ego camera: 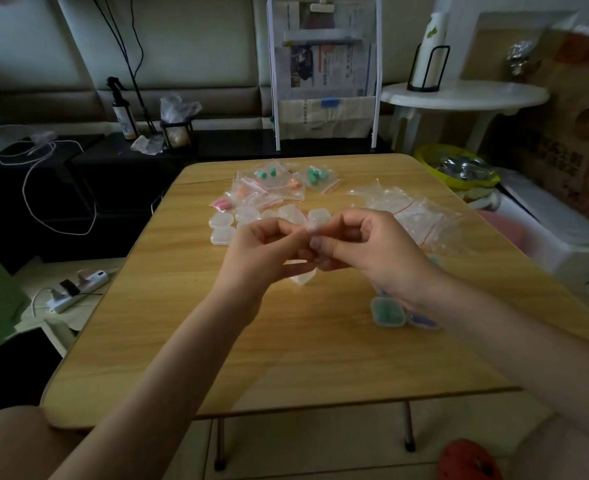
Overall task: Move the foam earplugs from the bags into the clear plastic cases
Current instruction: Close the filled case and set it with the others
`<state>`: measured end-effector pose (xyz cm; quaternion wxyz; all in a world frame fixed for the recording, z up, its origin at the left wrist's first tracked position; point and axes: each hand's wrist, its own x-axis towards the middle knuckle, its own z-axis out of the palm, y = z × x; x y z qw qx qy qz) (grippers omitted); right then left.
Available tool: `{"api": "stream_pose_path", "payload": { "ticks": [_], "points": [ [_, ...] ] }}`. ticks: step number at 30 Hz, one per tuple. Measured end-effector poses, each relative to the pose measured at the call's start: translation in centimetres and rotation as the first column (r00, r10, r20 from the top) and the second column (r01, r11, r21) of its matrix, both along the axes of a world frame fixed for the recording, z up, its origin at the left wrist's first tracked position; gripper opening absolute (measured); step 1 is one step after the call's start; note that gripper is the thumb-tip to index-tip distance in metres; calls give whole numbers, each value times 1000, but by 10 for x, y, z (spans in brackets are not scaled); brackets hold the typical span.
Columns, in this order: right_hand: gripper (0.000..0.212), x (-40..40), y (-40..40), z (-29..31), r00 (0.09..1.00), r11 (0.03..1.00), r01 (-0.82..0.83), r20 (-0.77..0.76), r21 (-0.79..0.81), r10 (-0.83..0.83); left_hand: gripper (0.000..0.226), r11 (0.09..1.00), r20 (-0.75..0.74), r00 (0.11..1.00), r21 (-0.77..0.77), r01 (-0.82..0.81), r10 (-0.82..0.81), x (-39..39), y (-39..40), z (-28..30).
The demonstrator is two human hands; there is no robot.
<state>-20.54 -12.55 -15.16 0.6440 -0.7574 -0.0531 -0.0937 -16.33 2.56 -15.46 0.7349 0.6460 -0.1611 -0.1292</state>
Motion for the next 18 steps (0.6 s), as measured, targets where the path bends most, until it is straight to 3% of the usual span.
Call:
{"api": "stream_pose_path", "payload": {
  "ticks": [2,5,8,12,18],
  "points": [
    [14,1,-2,0,999,995,-13,-50,95,18,19,1000,39,999,9,15,-15,2,1,0],
    [8,1,-1,0,999,995,-4,-46,97,9,18,998,129,991,65,8,-16,0,-3,-1],
    [10,-2,4,-3,998,991,16,69,-130,-7,23,972,327,944,202,-117,45,-6,-10,-8],
    [20,-5,10,-7,976,894,73,217,-442,28,30,887,684,726,291,-357,68,-13,-18,-18],
    [24,-7,14,-12,910,720,334,406,-609,-79,26,857,776,630,323,-403,4,-12,-21,-25]
  ]
}}
